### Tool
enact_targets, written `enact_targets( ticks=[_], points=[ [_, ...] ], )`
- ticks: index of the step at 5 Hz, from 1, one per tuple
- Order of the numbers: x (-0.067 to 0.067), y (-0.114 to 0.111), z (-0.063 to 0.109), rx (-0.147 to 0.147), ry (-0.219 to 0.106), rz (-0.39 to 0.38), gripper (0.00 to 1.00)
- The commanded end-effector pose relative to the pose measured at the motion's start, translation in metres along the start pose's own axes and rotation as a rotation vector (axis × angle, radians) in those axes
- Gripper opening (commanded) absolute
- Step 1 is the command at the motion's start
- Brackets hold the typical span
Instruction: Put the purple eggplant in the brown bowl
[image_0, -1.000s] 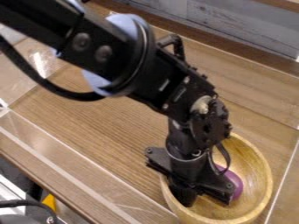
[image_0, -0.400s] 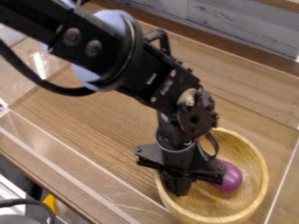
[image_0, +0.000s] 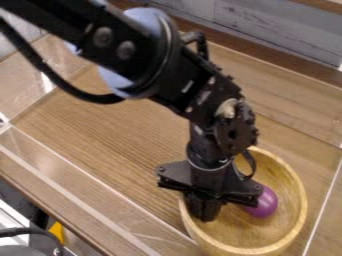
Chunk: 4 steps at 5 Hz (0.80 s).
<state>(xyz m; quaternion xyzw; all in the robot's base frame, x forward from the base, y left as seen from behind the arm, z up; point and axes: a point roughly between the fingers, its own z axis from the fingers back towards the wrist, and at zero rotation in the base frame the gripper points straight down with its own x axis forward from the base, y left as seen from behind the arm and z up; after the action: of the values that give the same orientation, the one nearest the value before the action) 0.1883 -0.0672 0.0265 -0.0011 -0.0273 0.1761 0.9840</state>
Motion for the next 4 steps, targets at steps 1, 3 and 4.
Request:
enact_targets(
  ticks=[1, 3, 4],
  points=[
    [0.002, -0.002, 0.009, 0.01, -0.009, 0.039, 0.0],
    [0.007, 0.003, 0.014, 0.037, -0.015, 0.089, 0.0],
    [0.011, 0.009, 0.013, 0.049, -0.019, 0.104, 0.0]
  ],
)
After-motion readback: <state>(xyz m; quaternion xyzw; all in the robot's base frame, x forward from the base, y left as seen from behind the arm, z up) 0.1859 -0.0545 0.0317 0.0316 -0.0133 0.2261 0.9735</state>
